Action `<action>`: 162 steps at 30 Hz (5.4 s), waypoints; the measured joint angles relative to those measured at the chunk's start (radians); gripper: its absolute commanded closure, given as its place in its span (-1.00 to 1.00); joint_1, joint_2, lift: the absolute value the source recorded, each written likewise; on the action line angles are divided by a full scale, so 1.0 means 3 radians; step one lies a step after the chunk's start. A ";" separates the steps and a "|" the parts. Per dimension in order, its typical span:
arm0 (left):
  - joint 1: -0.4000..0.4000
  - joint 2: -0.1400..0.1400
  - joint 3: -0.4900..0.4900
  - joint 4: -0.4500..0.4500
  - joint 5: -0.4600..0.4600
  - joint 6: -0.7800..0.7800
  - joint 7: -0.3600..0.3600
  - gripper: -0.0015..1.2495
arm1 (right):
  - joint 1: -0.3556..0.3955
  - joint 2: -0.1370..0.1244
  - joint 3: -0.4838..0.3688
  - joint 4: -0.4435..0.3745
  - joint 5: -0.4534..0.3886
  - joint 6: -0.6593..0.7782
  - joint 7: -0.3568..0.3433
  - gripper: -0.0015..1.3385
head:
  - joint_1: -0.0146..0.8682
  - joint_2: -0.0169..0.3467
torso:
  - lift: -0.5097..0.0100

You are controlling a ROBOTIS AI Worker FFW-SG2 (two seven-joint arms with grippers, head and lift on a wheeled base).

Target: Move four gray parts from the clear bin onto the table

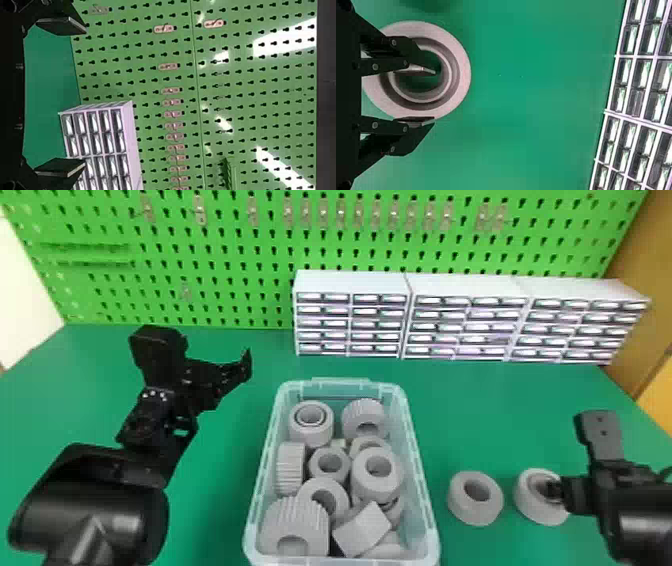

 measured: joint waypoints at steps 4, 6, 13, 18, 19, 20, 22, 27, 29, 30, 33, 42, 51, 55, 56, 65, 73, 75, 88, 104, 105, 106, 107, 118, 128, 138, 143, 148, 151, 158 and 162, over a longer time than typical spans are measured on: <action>0.0000 0.0000 -0.0002 0.0000 0.0000 0.0000 0.0000 -0.82 | 0.0000 0.0000 -0.0001 0.0000 0.0015 -0.0001 0.0000 0.16 | 0.57 -0.72 | 0.77; -0.0001 0.0000 -0.0002 0.0000 0.0000 0.0000 0.0000 -0.82 | 0.0001 0.0000 0.0000 0.0000 0.0022 -0.0001 0.0000 0.15 | 0.57 -0.72 | 0.77; -0.0002 0.0000 -0.0002 0.0000 0.0001 0.0000 0.0000 -0.82 | -0.0001 0.0000 0.0013 0.0000 0.0026 -0.0002 0.0000 0.10 | 0.57 -0.72 | 0.77; -0.0002 0.0000 0.0000 0.0000 0.0001 0.0000 0.0000 -0.82 | -0.0020 0.0000 0.0036 0.0000 0.0021 -0.0009 0.0000 -0.10 | 0.57 -0.72 | 0.77; -0.0002 0.0000 0.0000 0.0000 0.0001 0.0000 0.0000 -0.82 | -0.0025 0.0000 0.0040 0.0000 0.0017 -0.0010 0.0000 -0.14 | 0.57 -0.72 | 0.77; -0.0002 0.0000 0.0000 0.0000 0.0001 0.0000 0.0000 -0.82 | -0.0028 0.0000 0.0042 0.0000 0.0015 -0.0011 0.0000 -0.18 | 0.57 -0.72 | 0.77; -0.0002 0.0000 0.0000 0.0000 0.0001 0.0000 0.0000 -0.82 | -0.0035 0.0002 0.0045 -0.0005 0.0010 -0.0013 0.0000 -0.24 | 0.57 -0.72 | 0.77; -0.0002 0.0000 0.0003 0.0000 0.0001 0.0000 0.0000 -0.82 | -0.0049 0.0005 0.0049 -0.0038 0.0006 -0.0014 0.0000 -0.26 | 0.57 -0.72 | 0.77; -0.0002 0.0000 0.0005 0.0000 0.0001 0.0000 0.0000 -0.82 | -0.0053 0.0004 0.0049 -0.0067 0.0006 -0.0014 0.0000 -0.26 | 0.57 -0.72 | 0.77; -0.0001 0.0000 0.0008 0.0000 0.0001 0.0000 0.0000 -0.82 | -0.0058 0.0003 0.0051 -0.0089 0.0006 -0.0014 0.0000 -0.26 | 0.57 -0.72 | 0.77; 0.0005 0.0000 0.0016 0.0000 0.0004 0.0000 0.0000 -0.82 | -0.0088 0.0003 0.0065 -0.0162 0.0006 0.0001 0.0000 -0.26 | 0.57 -0.72 | 0.77; 0.0004 0.0000 0.0036 -0.0014 0.0006 0.0000 0.0000 -0.82 | -0.0342 0.0013 0.0230 -0.0391 -0.0020 0.0260 0.0000 -0.26 | 0.57 -0.72 | 0.77; 0.0003 0.0000 0.0036 -0.0015 0.0006 0.0000 0.0000 -0.82 | -0.0593 0.0003 0.0582 -0.0490 -0.0133 0.0435 0.0000 -0.26 | 0.57 -0.72 | 0.77; 0.0003 0.0000 0.0036 -0.0015 0.0006 0.0000 0.0000 -0.82 | -0.0680 0.0020 0.0731 -0.0486 -0.0160 0.0463 0.0000 -0.26 | 0.57 -0.72 | 0.77; 0.0004 0.0000 0.0036 -0.0015 0.0004 0.0000 0.0000 -0.82 | -0.0700 0.0024 0.0765 -0.0479 -0.0166 0.0471 0.0000 -0.26 | 0.57 -0.72 | 0.77; 0.0013 0.0000 0.0050 -0.0015 0.0003 0.0000 0.0000 -0.82 | -0.0945 0.0055 0.1209 -0.0313 -0.0340 0.0564 0.0000 -0.26 | 0.57 -0.72 | 0.77; 0.0009 0.0000 0.0066 -0.0015 0.0010 0.0000 0.0000 -0.82 | -0.1215 0.0094 0.1626 -0.0084 -0.0546 0.0583 0.0000 -0.26 | 0.57 -0.72 | 0.77; 0.0009 0.0000 0.0068 -0.0015 0.0013 0.0000 0.0000 -0.82 | -0.1270 0.0101 0.1710 -0.0035 -0.0587 0.0584 0.0001 -0.26 | 0.57 -0.72 | 0.77; 0.0017 0.0000 0.0098 -0.0015 0.0033 0.0013 0.0000 -0.82 | -0.1533 0.0112 0.2236 0.0272 -0.0965 0.0636 0.0005 -0.26 | 0.57 -0.72 | 0.77; 0.0024 0.0000 0.0109 -0.0015 0.0042 0.0025 0.0000 -0.82 | -0.1707 0.0018 0.2593 0.0454 -0.1129 0.1045 0.0110 -0.25 | 0.57 -0.72 | 0.77; 0.0025 0.0000 0.0108 -0.0015 0.0042 0.0027 0.0000 -0.82 | -0.1711 0.0010 0.2586 0.0445 -0.1116 0.1068 0.0116 -0.25 | 0.57 -0.72 | 0.77; 0.0026 0.0000 0.0108 -0.0015 0.0043 0.0030 0.0000 -0.82 | -0.1716 -0.0002 0.2573 0.0429 -0.1101 0.1096 0.0128 -0.26 | 0.57 -0.72 | 0.77; 0.0027 0.0000 0.0108 -0.0015 0.0045 0.0033 0.0000 -0.82 | -0.1719 -0.0015 0.2562 0.0413 -0.1090 0.1117 0.0141 -0.25 | 0.57 -0.72 | 0.77; 0.0028 0.0003 0.0098 -0.0015 0.0051 0.0071 -0.0002 -0.82 | -0.1661 -0.0220 0.2401 -0.0207 -0.0945 0.1374 0.0251 -0.26 | 0.57 -0.72 | 0.77; 0.0008 0.0005 0.0084 -0.0015 0.0047 0.0087 -0.0011 -0.82 | -0.1287 -0.0247 0.2181 -0.1070 -0.0748 0.1380 0.0251 -0.25 | 0.57 -0.72 | 0.77; 0.0006 0.0005 0.0064 -0.0015 0.0047 0.0092 -0.0013 -0.82 | -0.0950 -0.0277 0.1974 -0.1351 -0.0640 0.1380 0.0251 -0.25 | 0.57 -0.72 | 0.77; 0.0003 0.0005 0.0052 -0.0015 0.0047 0.0098 -0.0024 -0.82 | -0.0822 -0.0282 0.1890 -0.1423 -0.0545 0.1380 0.0251 -0.25 | 0.57 -0.72 | 0.77; 0.0003 0.0005 0.0051 -0.0015 0.0047 0.0106 -0.0044 -0.82 | -0.0725 -0.0296 0.1852 -0.1460 -0.0533 0.1380 0.0251 -0.25 | 0.57 -0.72 | 0.77; 0.0004 0.0005 0.0051 -0.0015 0.0047 0.0110 -0.0052 -0.82 | -0.0662 -0.0296 0.1818 -0.1469 -0.0525 0.1380 0.0251 -0.25 | 0.57 -0.72 | 0.77; 0.0019 0.0005 0.0069 -0.0015 0.0047 0.0113 -0.0081 -0.82 | -0.0499 -0.0250 0.1708 -0.1502 -0.0454 0.1380 0.0251 -0.25 | 0.57 -0.72 | 0.77; 0.0027 0.0005 0.0081 -0.0017 0.0043 0.0115 -0.0090 -0.82 | -0.0433 -0.0244 0.1672 -0.1512 -0.0441 0.1380 0.0251 -0.25 | 0.57 -0.72 | 0.77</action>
